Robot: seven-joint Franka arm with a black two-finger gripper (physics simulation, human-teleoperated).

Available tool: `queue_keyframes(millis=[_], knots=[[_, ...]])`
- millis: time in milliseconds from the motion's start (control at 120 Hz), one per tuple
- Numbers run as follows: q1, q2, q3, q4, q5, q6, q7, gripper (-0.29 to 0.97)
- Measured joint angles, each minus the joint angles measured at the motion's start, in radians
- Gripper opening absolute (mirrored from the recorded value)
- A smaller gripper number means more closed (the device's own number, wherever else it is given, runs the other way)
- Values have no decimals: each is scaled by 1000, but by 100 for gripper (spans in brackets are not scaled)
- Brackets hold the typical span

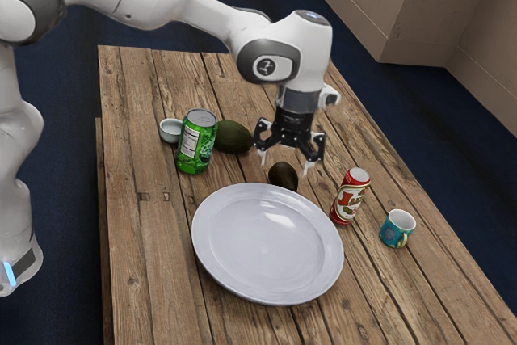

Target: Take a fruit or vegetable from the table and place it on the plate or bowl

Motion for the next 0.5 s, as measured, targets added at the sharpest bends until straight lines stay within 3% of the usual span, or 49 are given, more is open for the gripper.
queue_keyframes(millis=[308,500], knots=[[140,-11,3,0,4,10,12,68],[117,-6,-1,3,9,15,14,68]])
